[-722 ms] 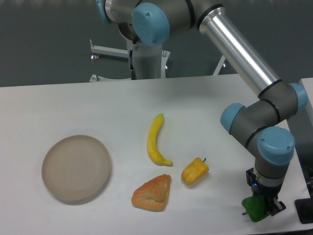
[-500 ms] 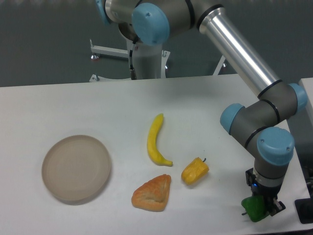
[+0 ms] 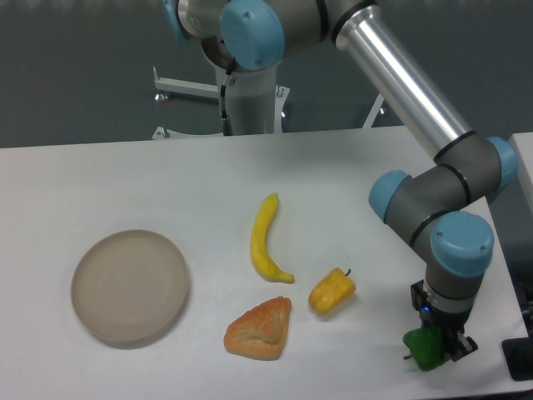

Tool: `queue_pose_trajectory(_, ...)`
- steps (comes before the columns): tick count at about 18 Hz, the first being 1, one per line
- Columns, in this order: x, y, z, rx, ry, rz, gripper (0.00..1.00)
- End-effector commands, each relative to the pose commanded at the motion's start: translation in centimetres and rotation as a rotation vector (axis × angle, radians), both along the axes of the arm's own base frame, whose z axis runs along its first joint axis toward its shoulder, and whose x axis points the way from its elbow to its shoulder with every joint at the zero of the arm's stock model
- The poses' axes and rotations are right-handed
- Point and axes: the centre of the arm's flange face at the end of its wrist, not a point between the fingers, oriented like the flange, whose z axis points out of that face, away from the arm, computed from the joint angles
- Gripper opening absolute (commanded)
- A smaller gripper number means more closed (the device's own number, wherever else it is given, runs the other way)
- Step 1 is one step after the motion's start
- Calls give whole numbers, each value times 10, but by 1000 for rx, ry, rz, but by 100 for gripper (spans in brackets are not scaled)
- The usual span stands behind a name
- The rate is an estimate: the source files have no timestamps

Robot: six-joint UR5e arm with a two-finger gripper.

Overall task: Place the green pepper on the table
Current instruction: 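Hold the green pepper in the gripper and begin lifting it, then carry the green pepper up and over toward the yellow pepper area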

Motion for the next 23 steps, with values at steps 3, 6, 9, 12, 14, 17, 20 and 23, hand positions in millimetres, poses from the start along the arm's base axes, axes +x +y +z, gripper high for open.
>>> queue_pose_trajectory(3, 21, -23, 10, 2, -53, -2, 35)
queue_pose_trajectory(6, 38, -53, 16, -19, -77, 3, 35)
queue_pose_trajectory(9, 48, -86, 24, -32, -98, 15, 35)
queue_pose_trajectory(12, 52, -121, 23, -43, -121, -19, 36)
queue_pose_trajectory(14, 48, -141, 17, -57, -133, -57, 36)
queue_pose_trajectory(17, 35, -169, 7, -61, -157, -109, 36)
queue_pose_trajectory(20, 24, -191, -7, -69, -182, -131, 36)
queue_pose_trajectory(23, 25, -204, -9, -64, -199, -121, 36)
